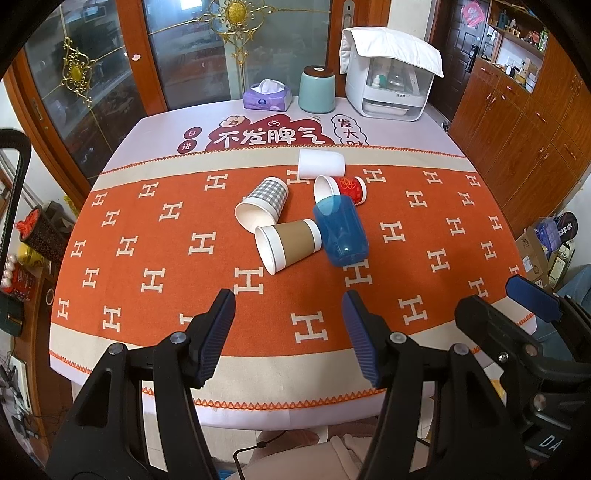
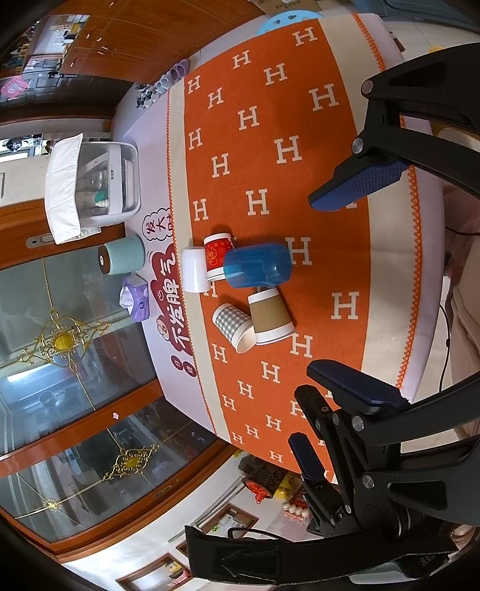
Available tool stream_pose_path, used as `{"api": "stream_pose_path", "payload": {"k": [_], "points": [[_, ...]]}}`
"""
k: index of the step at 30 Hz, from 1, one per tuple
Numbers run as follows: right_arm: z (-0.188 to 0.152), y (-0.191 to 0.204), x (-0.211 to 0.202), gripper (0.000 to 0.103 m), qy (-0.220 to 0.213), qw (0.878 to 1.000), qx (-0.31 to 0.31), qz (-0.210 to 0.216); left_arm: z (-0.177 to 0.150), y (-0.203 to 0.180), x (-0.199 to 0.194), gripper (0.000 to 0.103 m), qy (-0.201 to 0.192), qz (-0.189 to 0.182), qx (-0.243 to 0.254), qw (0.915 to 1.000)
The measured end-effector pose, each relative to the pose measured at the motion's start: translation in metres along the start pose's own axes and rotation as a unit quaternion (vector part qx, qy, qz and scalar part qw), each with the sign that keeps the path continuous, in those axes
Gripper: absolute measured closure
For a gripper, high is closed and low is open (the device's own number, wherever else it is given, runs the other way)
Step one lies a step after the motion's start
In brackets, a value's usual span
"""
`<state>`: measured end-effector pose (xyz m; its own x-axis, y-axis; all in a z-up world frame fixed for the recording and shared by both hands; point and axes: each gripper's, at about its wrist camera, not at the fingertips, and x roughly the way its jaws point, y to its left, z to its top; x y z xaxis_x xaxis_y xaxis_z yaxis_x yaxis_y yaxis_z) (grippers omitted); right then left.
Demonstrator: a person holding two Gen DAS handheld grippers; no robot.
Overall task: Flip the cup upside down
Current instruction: 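Move the left tool toward the brown kraft paper cup lying on its side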
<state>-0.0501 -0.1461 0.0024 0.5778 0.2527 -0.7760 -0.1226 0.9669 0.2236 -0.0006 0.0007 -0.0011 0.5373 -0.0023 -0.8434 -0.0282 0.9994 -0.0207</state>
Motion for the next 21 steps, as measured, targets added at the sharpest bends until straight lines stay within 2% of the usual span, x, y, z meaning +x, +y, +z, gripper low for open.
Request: {"api": "stream_pose_path", "payload": {"k": [1, 5, 13, 21], "points": [[-0.001, 0.0, 0.001, 0.019, 0.001, 1.0, 0.0, 0.0, -0.003, 0.011, 0.003, 0.046, 0.001, 0.0, 0.0, 1.0], [-0.005, 0.001, 0.007, 0.019, 0.005, 1.0, 0.002, -0.001, -0.003, 0.015, 0.006, 0.046, 0.006, 0.0, 0.0, 1.0], [0.001, -0.003, 0.022, 0.019, 0.023, 1.0, 0.011, 0.001, 0.002, 0.002, 0.022, 0.046, 0.042, -0.009, 0.002, 0.9991], [0.019, -0.014, 0.052, 0.019, 0.039, 0.999, 0.026, 0.003, 0.02, 0.0, 0.045, 0.046, 0.024, -0.026, 0.051, 0.9981]]}}
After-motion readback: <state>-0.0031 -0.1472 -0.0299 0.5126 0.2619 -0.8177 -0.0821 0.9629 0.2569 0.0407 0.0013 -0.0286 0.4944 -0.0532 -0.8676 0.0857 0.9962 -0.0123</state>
